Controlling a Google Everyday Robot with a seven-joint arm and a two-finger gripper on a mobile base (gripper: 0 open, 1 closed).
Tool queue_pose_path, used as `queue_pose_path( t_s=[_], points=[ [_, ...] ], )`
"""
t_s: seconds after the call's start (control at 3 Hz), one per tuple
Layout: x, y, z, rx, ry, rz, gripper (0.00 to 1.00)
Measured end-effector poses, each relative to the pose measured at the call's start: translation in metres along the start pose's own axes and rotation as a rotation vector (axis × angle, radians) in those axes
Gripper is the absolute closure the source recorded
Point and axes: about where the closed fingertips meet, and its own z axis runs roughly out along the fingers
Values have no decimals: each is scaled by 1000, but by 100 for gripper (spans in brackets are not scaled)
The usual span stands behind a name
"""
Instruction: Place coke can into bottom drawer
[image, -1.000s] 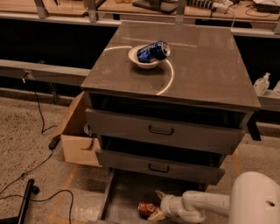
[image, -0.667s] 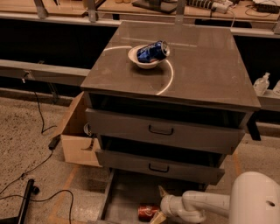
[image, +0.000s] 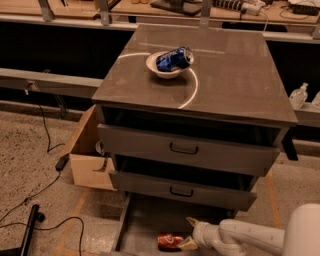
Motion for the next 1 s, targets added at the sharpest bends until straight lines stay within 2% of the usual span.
queue_pose_path(
  t_s=[0.33,1.0],
  points=[
    [7,-13,-40,21,48,-10,54],
    [3,-16,-41,24,46,-17,99]
  ],
)
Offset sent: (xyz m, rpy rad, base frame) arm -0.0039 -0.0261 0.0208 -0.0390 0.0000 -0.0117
